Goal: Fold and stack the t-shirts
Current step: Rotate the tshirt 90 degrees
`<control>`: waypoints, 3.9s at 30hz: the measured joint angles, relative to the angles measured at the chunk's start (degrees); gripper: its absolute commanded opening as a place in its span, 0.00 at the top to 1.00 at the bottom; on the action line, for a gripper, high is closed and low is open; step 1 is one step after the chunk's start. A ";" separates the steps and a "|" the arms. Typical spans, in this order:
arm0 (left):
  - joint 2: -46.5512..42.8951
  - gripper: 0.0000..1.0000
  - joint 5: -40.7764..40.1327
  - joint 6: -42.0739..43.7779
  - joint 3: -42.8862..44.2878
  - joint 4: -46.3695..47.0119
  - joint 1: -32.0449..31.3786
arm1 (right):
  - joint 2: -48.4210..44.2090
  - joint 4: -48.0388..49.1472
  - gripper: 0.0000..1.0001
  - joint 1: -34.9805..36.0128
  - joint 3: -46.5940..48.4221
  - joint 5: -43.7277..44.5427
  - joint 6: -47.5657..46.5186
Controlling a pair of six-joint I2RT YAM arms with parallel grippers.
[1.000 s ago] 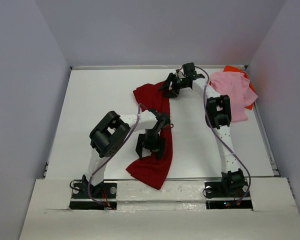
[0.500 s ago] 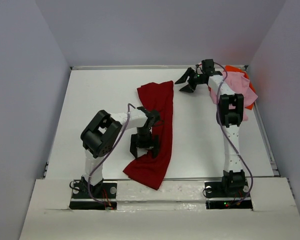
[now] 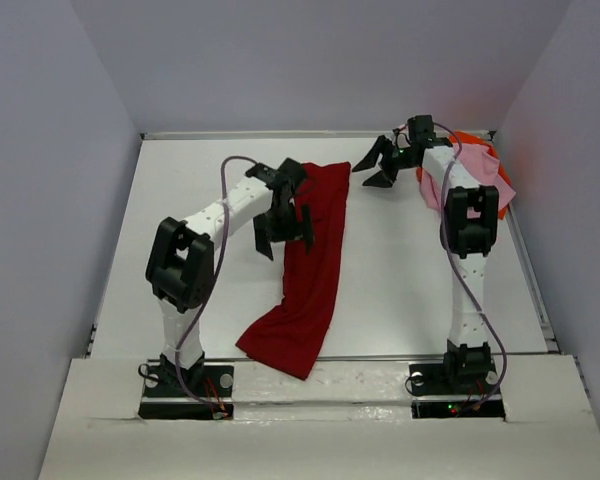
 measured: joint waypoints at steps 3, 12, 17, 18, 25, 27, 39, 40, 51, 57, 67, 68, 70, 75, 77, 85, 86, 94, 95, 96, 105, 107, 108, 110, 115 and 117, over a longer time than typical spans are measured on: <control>-0.09 0.01 -0.70 1.18 11.28 -0.46 2.73 | -11.58 -0.50 0.33 0.13 -13.92 -0.46 -1.73; -4.68 0.01 11.76 5.49 5.64 13.53 15.43 | -47.82 8.33 0.32 -0.74 -56.85 -6.99 1.53; 5.18 0.01 19.04 9.92 3.43 19.12 19.43 | -59.71 13.77 0.32 -0.72 -78.03 -9.33 6.62; 7.67 0.01 20.28 10.71 3.45 20.22 19.32 | -62.25 14.03 0.32 -0.72 -81.81 -9.62 7.85; 16.44 0.01 25.14 14.08 9.38 21.11 18.08 | -72.37 16.96 0.32 4.39 -90.82 -8.22 12.52; 18.14 0.01 25.75 15.13 12.83 22.18 17.99 | -73.46 18.36 0.32 8.31 -91.89 -6.88 14.38; 25.20 0.01 25.44 18.47 23.21 19.65 18.01 | -73.90 30.18 0.31 28.30 -100.04 0.22 29.16; 25.31 0.01 25.27 18.64 23.30 19.63 18.01 | -73.90 30.86 0.31 28.85 -100.43 0.63 30.05; 29.51 0.01 27.47 18.38 29.46 20.68 18.08 | -68.30 44.28 0.31 41.29 -103.93 7.26 41.33; 32.85 0.01 28.57 17.73 34.60 22.03 18.80 | -57.55 51.89 0.32 50.77 -101.98 11.69 45.75; 33.99 0.01 29.99 17.22 35.82 23.71 20.20 | -51.91 55.06 0.86 53.40 -97.44 16.28 49.09; 33.99 0.01 29.94 17.22 35.82 23.78 20.24 | -51.39 55.04 0.92 53.77 -96.80 16.55 49.16; 33.99 0.01 29.77 17.22 35.82 23.93 20.24 | -50.56 54.71 1.00 54.27 -95.60 16.76 49.46; 34.14 0.01 29.53 17.20 35.93 24.33 20.26 | -52.15 53.13 1.00 54.84 -95.80 17.68 50.66; 34.67 0.01 29.53 17.18 36.83 24.28 20.26 | -54.99 52.13 1.00 54.84 -97.20 17.94 51.71; 35.47 0.01 29.20 16.76 37.97 24.85 20.26 | -68.50 45.38 1.00 54.84 -102.79 18.86 54.34; 35.47 0.02 29.18 16.65 37.97 24.96 20.26 | -68.67 44.78 1.00 54.84 -103.30 18.67 54.36; 37.18 1.00 26.71 15.50 37.51 25.83 20.28 | -66.60 42.62 0.99 54.82 -103.71 17.86 53.92; 37.42 1.00 27.58 15.19 37.53 26.03 20.39 | -66.60 42.53 0.99 54.82 -103.71 17.79 53.88; 37.42 1.00 27.61 14.91 37.53 26.03 20.50 | -66.60 42.49 0.99 54.82 -103.71 17.75 53.79; 37.66 1.00 25.77 12.52 38.40 25.70 20.57 | -71.19 40.41 0.99 54.12 -104.91 17.40 53.88; 37.86 1.00 24.98 12.02 38.88 25.64 20.57 | -73.64 39.34 0.99 53.42 -105.92 17.35 53.90; 38.03 1.00 24.83 11.63 39.21 25.62 20.59 | -75.45 38.32 0.99 52.87 -106.71 17.38 53.92; 38.51 1.00 24.85 11.10 39.98 25.64 20.74 | -78.12 37.05 0.99 51.95 -108.06 17.38 53.99; 40.22 1.00 25.73 10.03 42.51 25.49 21.42 | -82.99 33.97 0.99 50.97 -110.33 17.88 54.27; 40.81 1.00 26.53 9.51 43.28 25.53 21.70 | -82.25 33.97 0.99 50.95 -110.25 17.90 54.05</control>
